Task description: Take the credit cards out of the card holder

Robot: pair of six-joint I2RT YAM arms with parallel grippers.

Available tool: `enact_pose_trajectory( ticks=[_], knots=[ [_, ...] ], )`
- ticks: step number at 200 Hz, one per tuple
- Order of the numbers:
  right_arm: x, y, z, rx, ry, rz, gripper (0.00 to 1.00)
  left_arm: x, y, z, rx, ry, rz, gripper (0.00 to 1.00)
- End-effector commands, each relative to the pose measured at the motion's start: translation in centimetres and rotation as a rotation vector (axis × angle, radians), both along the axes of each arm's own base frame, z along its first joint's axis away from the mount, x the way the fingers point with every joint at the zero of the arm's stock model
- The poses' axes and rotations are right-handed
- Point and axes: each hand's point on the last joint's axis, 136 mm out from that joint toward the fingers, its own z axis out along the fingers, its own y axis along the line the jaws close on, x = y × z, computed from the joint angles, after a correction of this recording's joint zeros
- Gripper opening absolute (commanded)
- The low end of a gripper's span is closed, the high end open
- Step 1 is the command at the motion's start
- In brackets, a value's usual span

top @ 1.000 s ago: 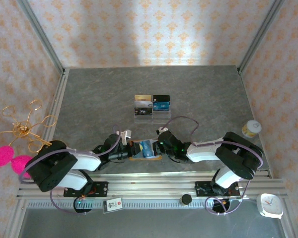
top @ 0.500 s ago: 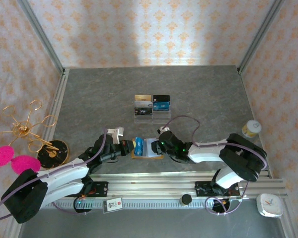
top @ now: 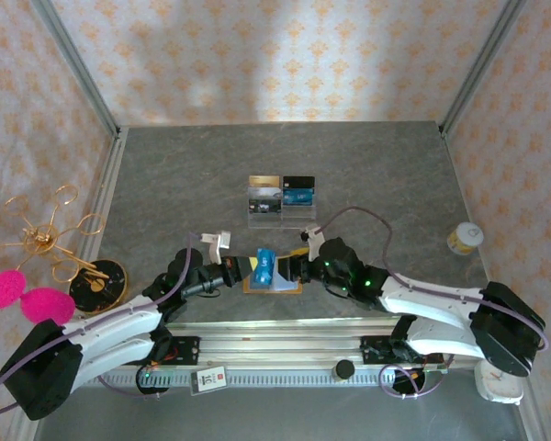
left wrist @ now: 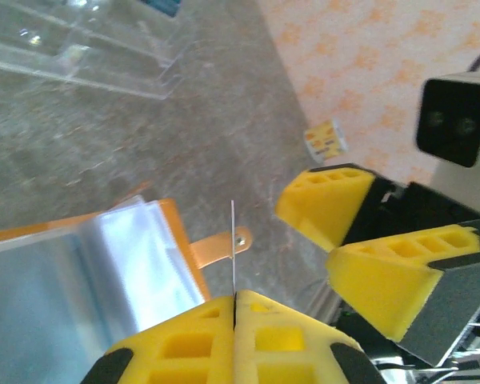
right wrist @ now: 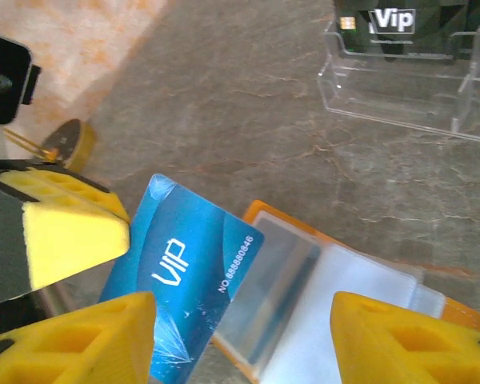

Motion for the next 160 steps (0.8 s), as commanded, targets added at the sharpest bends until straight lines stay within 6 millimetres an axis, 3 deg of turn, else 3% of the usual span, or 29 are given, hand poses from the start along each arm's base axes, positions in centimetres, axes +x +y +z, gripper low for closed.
enact_pose_trajectory(
  ticks=[1,32,73,84,103,123,142,160],
  knots=[
    [-1.1,0.5,1.2,0.096,0.019,0.072,0.62,-0.2,-0.8,4.9,-0.138,-0.13,-0.049,0.0],
    [-1.5,1.0,2.2,0.141,0.027,0.102,0.63,-0.7,-1.0,6.8,-0.213,-0.165,-0.073,0.0],
    [-2.6,1.9,5.7,0.269,-0.01,0.186,0.62,-0.9,-1.1,7.7,-0.246,-0.174,-0.088,0.0],
    [-2.6,2.2,6.2,0.272,-0.011,0.197,0.56,-1.0,-1.3,7.9,-0.252,-0.176,-0.099,0.0],
    [-2.3,2.6,6.1,0.265,-0.002,0.196,0.35,-1.0,-1.7,8.2,-0.253,-0.172,-0.111,0.0],
    [-2.1,2.7,6.3,0.266,-0.004,0.19,0.2,-1.1,-1.8,8.7,-0.275,-0.174,-0.116,0.0],
    [-1.9,2.4,6.8,0.272,-0.027,0.17,0.09,-1.2,-1.5,8.8,-0.299,-0.176,-0.102,0.28],
    [-2.0,2.2,7.6,0.29,-0.047,0.173,0.0,-1.5,-1.1,8.9,-0.329,-0.197,-0.096,0.38]
  ],
)
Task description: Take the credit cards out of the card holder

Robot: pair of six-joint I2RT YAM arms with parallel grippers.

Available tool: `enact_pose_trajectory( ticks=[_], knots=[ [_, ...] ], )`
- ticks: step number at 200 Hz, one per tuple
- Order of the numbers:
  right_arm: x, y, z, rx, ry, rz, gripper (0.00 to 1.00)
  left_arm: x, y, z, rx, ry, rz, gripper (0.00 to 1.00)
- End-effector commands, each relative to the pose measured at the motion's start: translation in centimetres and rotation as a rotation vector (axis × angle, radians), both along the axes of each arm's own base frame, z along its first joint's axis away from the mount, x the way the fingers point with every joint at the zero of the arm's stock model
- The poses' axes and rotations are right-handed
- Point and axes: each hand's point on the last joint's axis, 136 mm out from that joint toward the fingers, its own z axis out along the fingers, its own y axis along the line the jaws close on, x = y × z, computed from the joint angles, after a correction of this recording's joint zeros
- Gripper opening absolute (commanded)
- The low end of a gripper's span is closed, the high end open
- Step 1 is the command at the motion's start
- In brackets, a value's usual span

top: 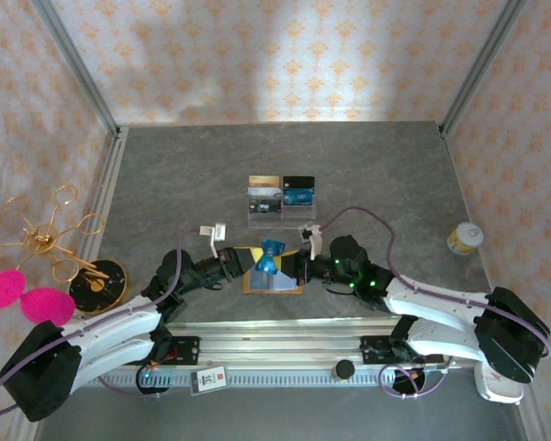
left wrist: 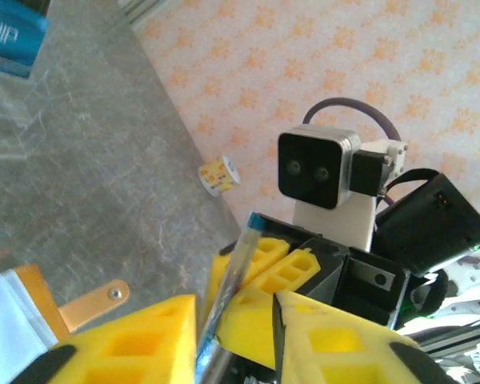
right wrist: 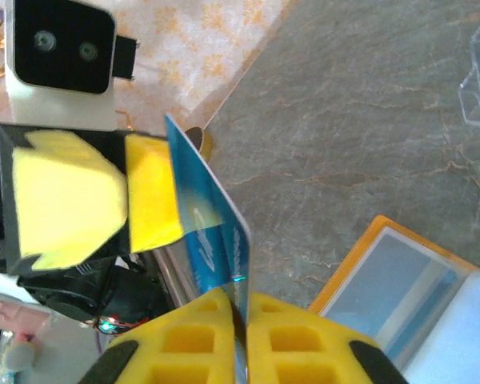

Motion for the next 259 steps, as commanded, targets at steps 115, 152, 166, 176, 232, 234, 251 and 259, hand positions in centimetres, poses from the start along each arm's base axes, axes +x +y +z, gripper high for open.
enact_pose_trajectory(
  ticks=[115,152,166,176,232,234,251,259],
  knots=[
    [-1.9,0.6,6.5,0.191,-0.116,0.117,0.0,-2.4,-0.5,5.0,-0.15,-0.188,-0.12,0.4],
    [-0.6,-1.2,7.1,0.16,-0.153,-0.016,0.0,-0.9,1.5,4.6,-0.106,-0.194,0.015,0.42],
    [-0.5,-2.1,7.4,0.156,-0.165,-0.053,0.0,-0.6,2.0,4.7,-0.054,-0.212,0.059,0.46],
    [-0.8,-2.2,7.5,0.156,-0.166,-0.044,0.0,-0.8,2.2,5.2,-0.045,-0.235,0.058,0.47],
    [-2.1,-0.1,8.5,0.178,-0.183,0.107,0.0,-2.2,0.4,6.9,-0.077,-0.282,-0.086,0.47],
    [-2.2,0.0,8.5,0.179,-0.185,0.11,0.0,-2.2,0.4,6.9,-0.076,-0.282,-0.088,0.47],
    [-2.4,0.0,8.9,0.182,-0.194,0.12,0.0,-1.7,0.2,6.2,-0.039,-0.265,-0.082,0.46],
    [-2.5,0.1,9.0,0.181,-0.197,0.125,0.0,-1.5,0.2,6.0,-0.027,-0.262,-0.077,0.46]
  ],
)
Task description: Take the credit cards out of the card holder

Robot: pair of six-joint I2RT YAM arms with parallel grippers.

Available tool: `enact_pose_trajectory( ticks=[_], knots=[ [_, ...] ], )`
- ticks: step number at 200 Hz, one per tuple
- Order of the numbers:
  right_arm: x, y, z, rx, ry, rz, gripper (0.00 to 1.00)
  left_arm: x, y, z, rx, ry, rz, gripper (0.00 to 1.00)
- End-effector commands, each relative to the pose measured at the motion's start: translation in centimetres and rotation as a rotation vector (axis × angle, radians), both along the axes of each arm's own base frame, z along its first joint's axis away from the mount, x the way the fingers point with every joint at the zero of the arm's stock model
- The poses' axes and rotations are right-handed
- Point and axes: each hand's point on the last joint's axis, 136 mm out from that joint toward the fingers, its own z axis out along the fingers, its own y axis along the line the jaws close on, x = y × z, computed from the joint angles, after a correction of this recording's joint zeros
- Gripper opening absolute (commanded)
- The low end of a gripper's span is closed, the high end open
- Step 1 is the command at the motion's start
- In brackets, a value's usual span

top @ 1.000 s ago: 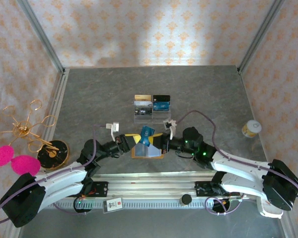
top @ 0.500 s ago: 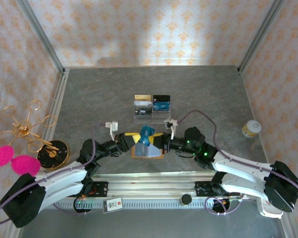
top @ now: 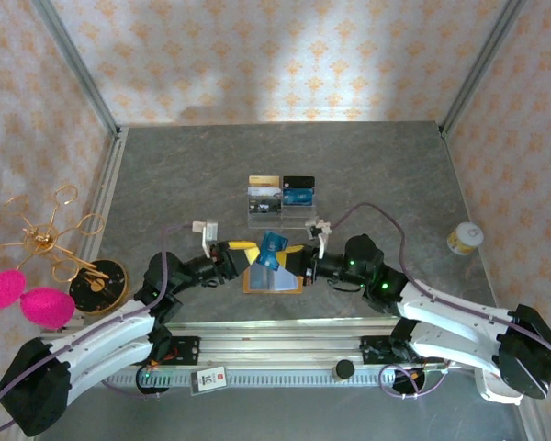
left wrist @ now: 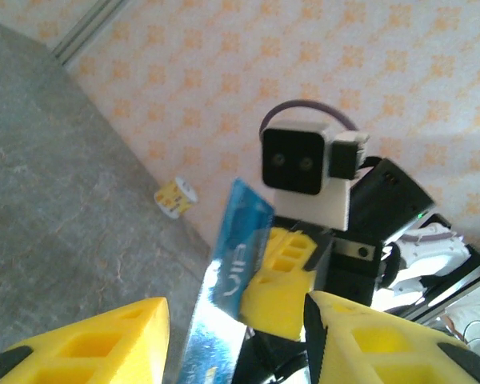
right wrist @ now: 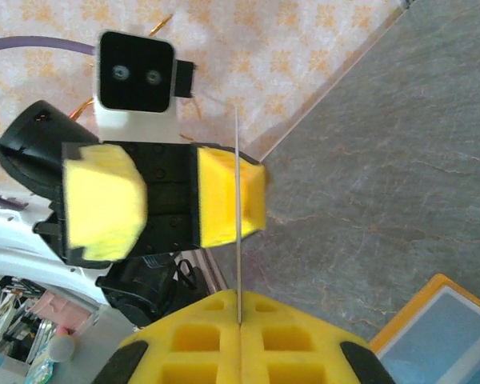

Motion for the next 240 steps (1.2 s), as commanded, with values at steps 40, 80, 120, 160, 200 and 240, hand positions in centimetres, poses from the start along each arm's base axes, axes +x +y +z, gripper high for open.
enact_pose_trajectory(
  ticks=[40,80,120,160,200,240],
  knots=[
    [-0.9,0.3,3.5,0.052,-0.079,0.041,0.0,-0.8,-0.2,2.8,-0.021,-0.113,-0.054,0.43],
    [0.1,0.8,4.0,0.06,-0.089,0.011,0.0,-2.3,-0.9,3.9,-0.075,-0.129,-0.167,0.23],
    [1.7,0.8,3.6,0.04,-0.075,-0.063,0.0,-2.3,-1.0,3.6,-0.063,-0.123,-0.17,0.09],
    [3.7,-0.8,2.2,-0.037,-0.047,-0.214,0.23,-0.3,-1.4,3.3,0.023,-0.125,-0.096,0.0],
    [5.8,-8.3,-0.3,-0.162,-0.018,-0.575,0.3,3.7,-3.0,3.0,0.22,-0.167,-0.031,0.0],
    [4.9,-12.1,-2.0,-0.177,0.033,-0.681,0.31,9.8,-5.8,1.2,0.596,-0.331,-0.046,0.0]
  ],
)
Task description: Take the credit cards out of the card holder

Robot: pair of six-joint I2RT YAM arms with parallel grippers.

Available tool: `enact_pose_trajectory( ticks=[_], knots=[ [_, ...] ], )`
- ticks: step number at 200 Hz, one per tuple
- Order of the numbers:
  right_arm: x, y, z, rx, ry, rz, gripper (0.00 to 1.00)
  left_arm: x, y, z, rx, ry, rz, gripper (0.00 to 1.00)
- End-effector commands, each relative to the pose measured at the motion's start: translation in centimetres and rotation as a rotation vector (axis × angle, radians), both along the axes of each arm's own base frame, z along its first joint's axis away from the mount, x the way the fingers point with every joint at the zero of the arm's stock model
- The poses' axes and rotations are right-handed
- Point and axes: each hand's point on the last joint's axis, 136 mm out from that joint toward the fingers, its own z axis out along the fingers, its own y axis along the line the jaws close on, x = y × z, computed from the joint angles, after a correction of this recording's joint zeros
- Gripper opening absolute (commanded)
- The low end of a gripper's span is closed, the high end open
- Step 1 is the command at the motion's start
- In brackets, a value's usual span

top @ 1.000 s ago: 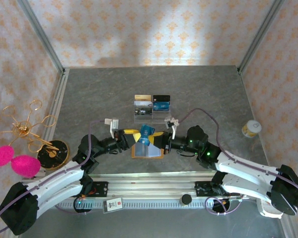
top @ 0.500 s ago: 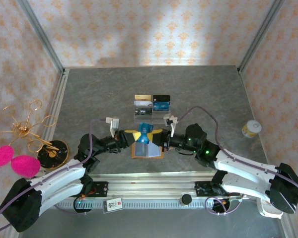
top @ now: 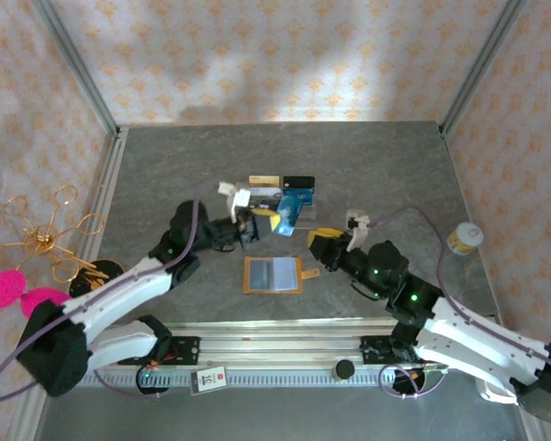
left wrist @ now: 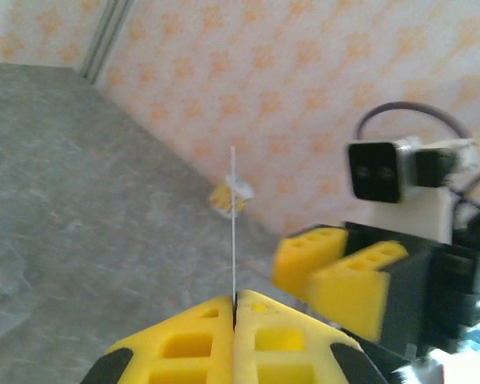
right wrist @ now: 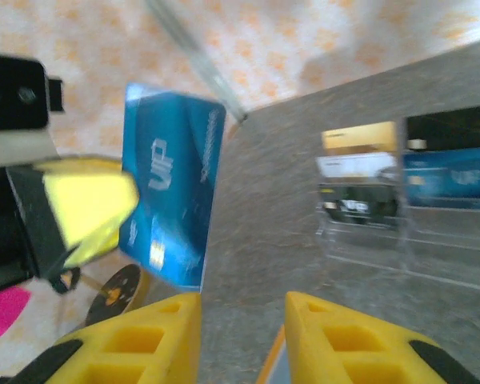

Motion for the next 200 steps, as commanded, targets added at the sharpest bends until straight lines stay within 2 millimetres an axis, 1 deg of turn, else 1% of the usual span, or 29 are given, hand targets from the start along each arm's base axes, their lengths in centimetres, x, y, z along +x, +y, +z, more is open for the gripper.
enact_pose_trajectory(
  ticks=[1,8,30,34,36,45,46,50,51,55,60,64,69,78,92,103,106,108,113,135,149,172,200],
  knots=[
    [0.6,-3.5,-3.7,-0.09,0.088,-0.163,0.31,2.8,-1.0,-2.7,0.31,-0.138,-0.018,0.0],
    [0.5,-3.9,-3.9,-0.099,0.092,-0.17,0.3,4.0,-1.2,-3.5,0.397,-0.168,-0.03,0.0],
    [0.1,-4.8,-4.7,-0.128,0.101,-0.185,0.3,6.0,-1.9,-6.8,0.652,-0.256,-0.168,0.0],
    [0.1,-4.9,-5.0,-0.137,0.103,-0.19,0.3,6.6,-2.2,-6.8,0.679,-0.276,-0.183,0.0],
    [0.1,-5.0,-5.0,-0.14,0.104,-0.191,0.3,6.7,-2.2,-7.2,0.695,-0.273,-0.196,0.0],
    [0.1,-5.3,-5.4,-0.15,0.108,-0.199,0.29,7.8,-2.5,-7.6,0.758,-0.293,-0.23,0.0],
    [0.1,-5.3,-5.4,-0.151,0.107,-0.2,0.29,7.8,-2.5,-7.9,0.767,-0.291,-0.237,0.0],
    [0.0,-5.4,-5.5,-0.155,0.11,-0.202,0.28,8.4,-2.6,-7.8,0.794,-0.306,-0.253,0.0],
    [0.0,-5.4,-5.5,-0.156,0.111,-0.203,0.28,8.4,-2.6,-8.0,0.802,-0.305,-0.261,0.0],
    [0.0,-5.5,-5.6,-0.16,0.111,-0.205,0.28,8.8,-2.8,-7.6,0.824,-0.327,-0.271,0.0],
    [0.1,-5.5,-5.7,-0.167,0.111,-0.207,0.27,9.3,-2.9,-7.8,0.853,-0.333,-0.29,0.0],
    [0.1,-5.6,-5.7,-0.17,0.112,-0.212,0.27,9.7,-2.9,-7.6,0.874,-0.347,-0.298,0.0],
    [0.1,-5.8,-5.8,-0.173,0.116,-0.22,0.27,10.2,-2.9,-8.0,0.906,-0.353,-0.304,0.0],
    [0.2,-5.8,-5.8,-0.171,0.115,-0.224,0.27,11.2,-2.8,-7.9,0.958,-0.387,-0.309,0.0],
    [0.3,-5.7,-5.8,-0.172,0.114,-0.224,0.26,12.2,-2.4,-8.6,1.028,-0.404,-0.328,0.0],
    [0.4,-5.8,-5.8,-0.178,0.116,-0.233,0.27,12.7,-2.4,-8.9,1.067,-0.412,-0.357,0.0],
    [0.5,-5.8,-5.8,-0.18,0.118,-0.237,0.27,12.8,-2.4,-8.6,1.073,-0.421,-0.358,0.0],
    [0.5,-5.8,-5.9,-0.183,0.119,-0.24,0.27,13.0,-2.4,-9.6,1.085,-0.407,-0.372,0.0],
    [0.7,-5.9,-5.9,-0.187,0.122,-0.253,0.26,13.4,-2.4,-10.2,1.104,-0.402,-0.379,0.0],
    [1.2,-6.3,-5.7,-0.208,0.12,-0.288,0.24,14.6,-2.0,-11.7,1.165,-0.396,-0.402,0.0],
    [1.6,-6.1,-5.3,-0.221,0.113,-0.291,0.25,14.8,-1.9,-12.5,1.184,-0.396,-0.425,0.0],
    [2.2,-5.7,-5.3,-0.256,0.108,-0.285,0.24,15.3,-2.3,-13.1,1.182,-0.422,-0.437,0.0],
    [3.4,-5.8,-5.5,-0.256,0.126,-0.287,0.22,15.8,-2.6,-13.1,1.177,-0.444,-0.439,0.0]
  ],
)
